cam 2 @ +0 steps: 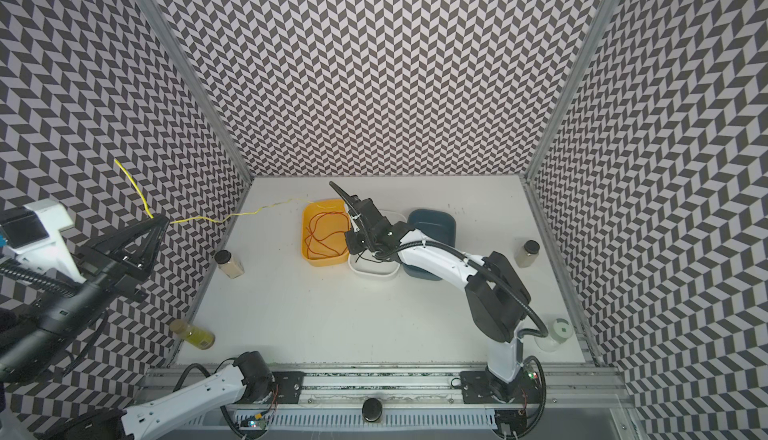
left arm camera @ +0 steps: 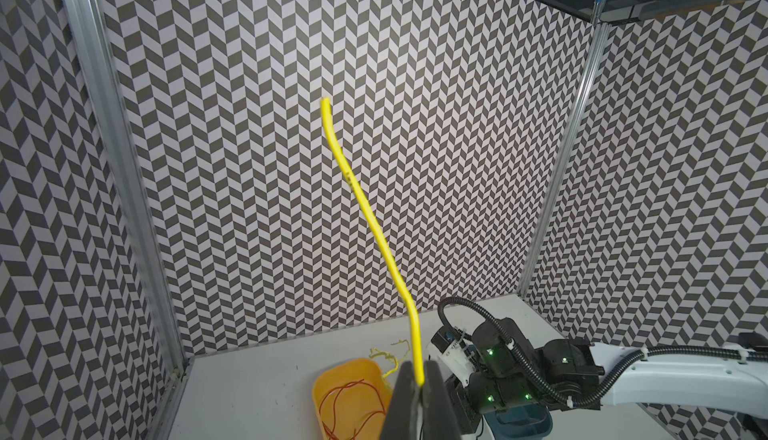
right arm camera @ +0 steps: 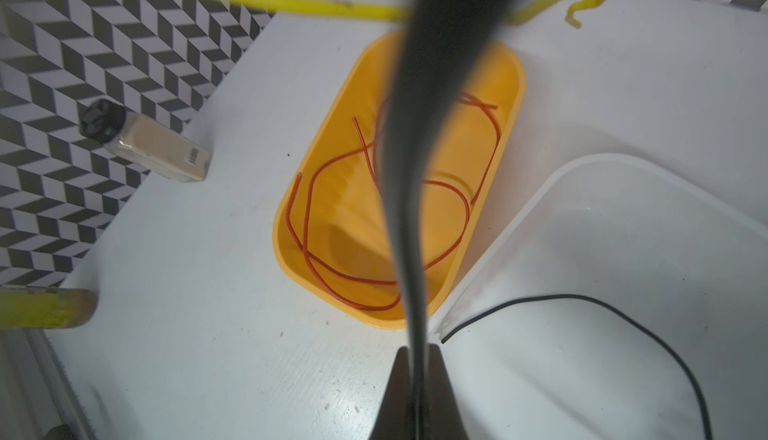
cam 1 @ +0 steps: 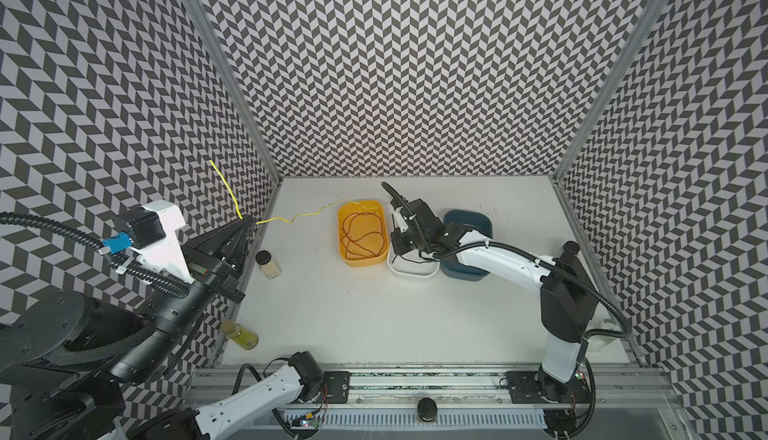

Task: Untangle the cables
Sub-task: 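Open the right gripper to release the black wire in the white tub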

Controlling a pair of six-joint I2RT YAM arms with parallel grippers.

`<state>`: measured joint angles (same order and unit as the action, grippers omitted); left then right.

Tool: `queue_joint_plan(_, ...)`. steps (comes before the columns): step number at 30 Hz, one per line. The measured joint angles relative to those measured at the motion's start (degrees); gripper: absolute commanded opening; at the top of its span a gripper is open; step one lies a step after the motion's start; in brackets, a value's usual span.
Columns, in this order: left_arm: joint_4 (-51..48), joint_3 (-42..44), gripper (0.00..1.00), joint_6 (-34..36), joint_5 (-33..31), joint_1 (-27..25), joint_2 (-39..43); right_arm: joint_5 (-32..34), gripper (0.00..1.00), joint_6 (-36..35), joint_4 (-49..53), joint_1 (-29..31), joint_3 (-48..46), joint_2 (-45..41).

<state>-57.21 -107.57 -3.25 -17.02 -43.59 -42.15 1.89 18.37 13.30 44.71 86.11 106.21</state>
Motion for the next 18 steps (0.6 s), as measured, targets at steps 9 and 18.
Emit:
queue_joint_plan(9, 0.17, 0.48, 0.00, -0.04, 1.05, 0.46, 0.00, -0.28, 0.00, 5.73, -6.58, -2.51, -5.03, 1.70)
queue_joint_plan(18, 0.13, 1.57, 0.00, -0.13, 2.78, 0.83, -0.33, -2.05, 0.00, 9.90, -3.91, -6.58, -3.78, 6.14)
